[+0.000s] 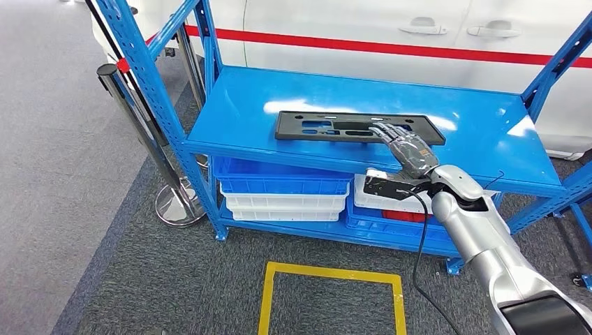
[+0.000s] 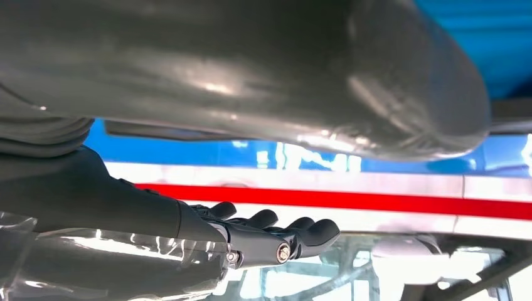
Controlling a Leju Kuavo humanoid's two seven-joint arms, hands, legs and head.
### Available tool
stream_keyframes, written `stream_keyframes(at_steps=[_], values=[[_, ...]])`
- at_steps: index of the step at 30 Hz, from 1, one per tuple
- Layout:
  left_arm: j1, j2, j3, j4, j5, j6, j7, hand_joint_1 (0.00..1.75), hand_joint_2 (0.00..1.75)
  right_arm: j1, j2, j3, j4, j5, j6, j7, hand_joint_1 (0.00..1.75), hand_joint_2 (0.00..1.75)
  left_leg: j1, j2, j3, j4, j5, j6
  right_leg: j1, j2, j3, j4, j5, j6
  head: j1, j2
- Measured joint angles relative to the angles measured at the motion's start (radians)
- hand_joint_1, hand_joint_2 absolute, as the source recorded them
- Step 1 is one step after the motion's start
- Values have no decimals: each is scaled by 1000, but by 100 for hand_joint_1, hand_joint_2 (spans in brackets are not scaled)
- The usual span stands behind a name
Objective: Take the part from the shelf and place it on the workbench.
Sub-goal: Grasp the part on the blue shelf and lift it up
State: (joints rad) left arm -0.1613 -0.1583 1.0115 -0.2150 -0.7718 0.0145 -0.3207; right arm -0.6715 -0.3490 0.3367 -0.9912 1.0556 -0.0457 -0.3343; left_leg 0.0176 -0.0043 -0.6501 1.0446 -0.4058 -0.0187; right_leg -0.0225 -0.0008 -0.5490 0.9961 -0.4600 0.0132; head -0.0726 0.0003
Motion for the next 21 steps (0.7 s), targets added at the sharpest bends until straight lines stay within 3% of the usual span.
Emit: stream_keyframes(at_steps=[3, 5, 6, 8, 9, 10, 11, 12, 14, 15, 18, 21], values=[[-1, 0, -1, 0, 1, 0, 1, 0, 0, -16, 7, 9, 2, -1, 6, -2, 0, 0, -6, -1, 7, -20, 3, 29, 2, 0, 0, 3, -14, 20, 0, 0], [-2, 0, -1, 0, 1, 0, 1, 0, 0, -31, 11, 14, 5, -1, 9, -4, 0, 0, -5, -2, 14, -24, 4, 42, -1, -1, -3, 23, -30, 29, 0, 0], [-3, 0, -1, 0, 2, 0, 0, 0, 0, -42, 13, 18, 9, -1, 10, -5, 0, 0, -5, -2, 19, -27, 3, 47, -2, -1, -22, 61, -49, 33, 0, 0], [-5, 0, -1, 0, 5, 0, 0, 0, 0, -58, 20, 26, 22, 1, 7, -8, 0, 0, -7, -2, 26, -28, -4, 56, -2, -1, -96, 193, -99, 36, 1, 0], [-5, 0, -1, 0, 7, 1, 0, 0, 0, -63, 24, 31, 31, 2, 5, -8, 0, 0, -8, -3, 30, -28, -8, 59, -1, -1, -138, 258, -115, 36, 1, 0], [-4, 0, -1, 0, 8, 1, 0, 0, 0, -65, 29, 37, 40, 4, 2, -8, 0, 0, -10, -4, 35, -28, -13, 61, -1, -1, -167, 294, -111, 35, 1, 0], [-3, 0, -1, 0, 10, 1, 0, 0, 0, -66, 35, 42, 48, 7, -1, -8, 0, 0, -12, -5, 42, -28, -19, 61, 0, -1, -178, 292, -87, 32, 1, 0], [-2, 0, -1, 0, 10, 1, 0, 0, 0, -70, 41, 46, 55, 9, -2, -8, 0, 0, -14, -7, 50, -28, -24, 60, 0, 0, -168, 249, -47, 27, 1, 0], [-2, -2, -1, 0, 11, 1, 0, 0, 0, -85, 51, 54, 65, 11, -3, -8, 0, 0, -19, -9, 65, -28, -36, 57, 6, 0, -119, 113, 37, 12, 0, 0], [-3, -3, -1, 1, 11, 1, 0, 0, 0, -96, 56, 58, 72, 12, -3, -8, 0, 0, -20, -10, 69, -29, -40, 54, 11, -1, -98, 58, 57, 5, 1, 0], [-5, -5, -1, 1, 11, 1, 1, 0, 0, -125, 71, 71, 96, 16, -2, -7, 0, 0, -19, -9, 74, -34, -47, 39, 19, -1, -77, 9, 54, -4, 2, 0], [-5, -5, -2, 1, 12, 1, 2, 0, 0, -142, 85, 81, 114, 17, 0, -6, 0, 0, -19, -6, 63, 5, -75, 23, 10, -2, -55, -9, 51, -16, 2, 0]])
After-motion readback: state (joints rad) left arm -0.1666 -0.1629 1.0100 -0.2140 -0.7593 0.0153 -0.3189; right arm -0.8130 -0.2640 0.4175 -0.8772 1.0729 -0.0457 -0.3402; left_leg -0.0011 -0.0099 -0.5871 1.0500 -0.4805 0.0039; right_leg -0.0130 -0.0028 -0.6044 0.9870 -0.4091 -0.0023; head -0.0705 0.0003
